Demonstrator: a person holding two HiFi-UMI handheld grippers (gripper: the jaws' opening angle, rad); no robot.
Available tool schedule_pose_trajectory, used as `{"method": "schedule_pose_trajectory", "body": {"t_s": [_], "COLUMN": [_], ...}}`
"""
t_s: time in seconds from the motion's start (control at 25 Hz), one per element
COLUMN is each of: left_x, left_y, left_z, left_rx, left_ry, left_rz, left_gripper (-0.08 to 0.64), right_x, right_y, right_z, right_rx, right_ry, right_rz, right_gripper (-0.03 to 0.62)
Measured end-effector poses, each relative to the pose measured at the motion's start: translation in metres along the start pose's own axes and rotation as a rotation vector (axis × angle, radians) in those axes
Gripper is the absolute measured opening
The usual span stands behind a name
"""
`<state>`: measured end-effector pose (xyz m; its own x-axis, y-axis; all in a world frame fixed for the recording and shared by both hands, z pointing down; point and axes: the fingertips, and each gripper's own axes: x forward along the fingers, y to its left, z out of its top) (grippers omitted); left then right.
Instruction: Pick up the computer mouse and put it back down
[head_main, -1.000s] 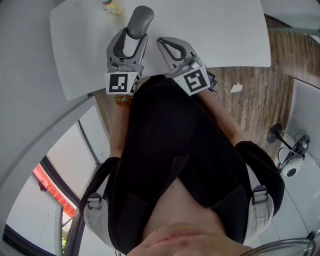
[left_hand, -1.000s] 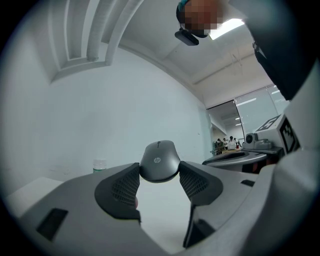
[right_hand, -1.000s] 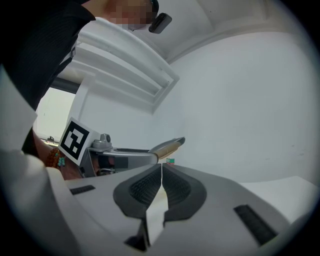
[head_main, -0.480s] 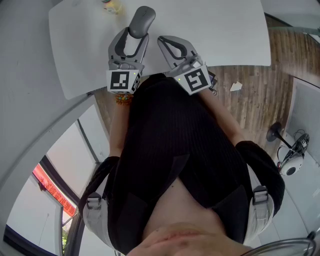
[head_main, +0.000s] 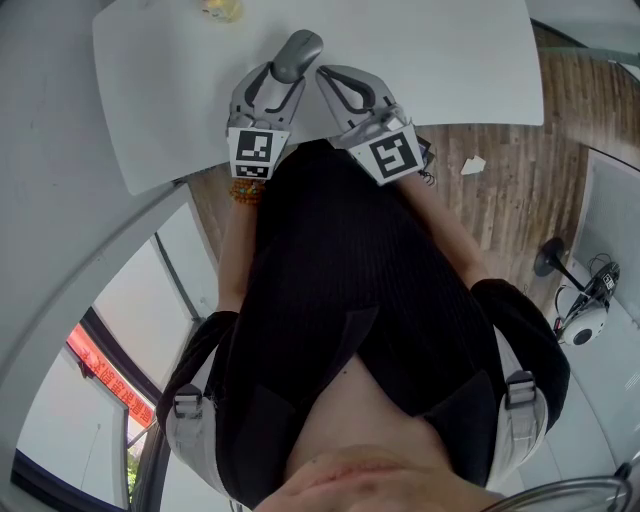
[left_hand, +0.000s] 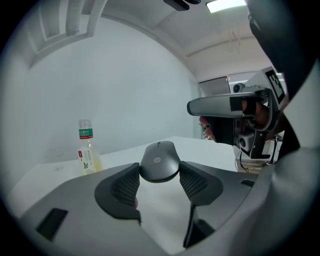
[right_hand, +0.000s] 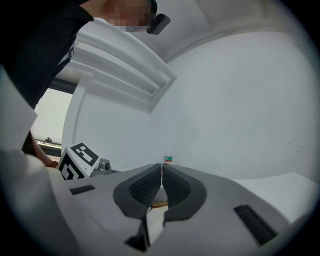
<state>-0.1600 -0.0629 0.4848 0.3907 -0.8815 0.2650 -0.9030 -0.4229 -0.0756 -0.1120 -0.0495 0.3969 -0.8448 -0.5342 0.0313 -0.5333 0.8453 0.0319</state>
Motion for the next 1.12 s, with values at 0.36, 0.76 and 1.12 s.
{"method": "schedule_pose_trajectory", "body": {"t_s": [0.36,0.76,1.12], "left_x": [0.011,0.019,0.036], "left_y": [-0.020,-0.038,-0.055], "left_z": [-0.015,-0.035,-0.053], "left_rx": [0.038,0.068,0.133], "left_ry": [0.075,0.154,0.256], "left_rz": [-0.067,-0.150,-0.229], "left_gripper": [0.256,0.256,0.256], "right_x": [-0.004,-0.012,-0.030], "right_y": [-0.005,-0.016,-0.045], "right_z": [0.000,0.000,-0.006], "right_rx": [0.008,0.028,0.054], "right_ry": [-0.005,-0.003,0.005], "right_rz": [0.003,-0.047,-0.155], "right_gripper": [0.029,0.029,0.029]}}
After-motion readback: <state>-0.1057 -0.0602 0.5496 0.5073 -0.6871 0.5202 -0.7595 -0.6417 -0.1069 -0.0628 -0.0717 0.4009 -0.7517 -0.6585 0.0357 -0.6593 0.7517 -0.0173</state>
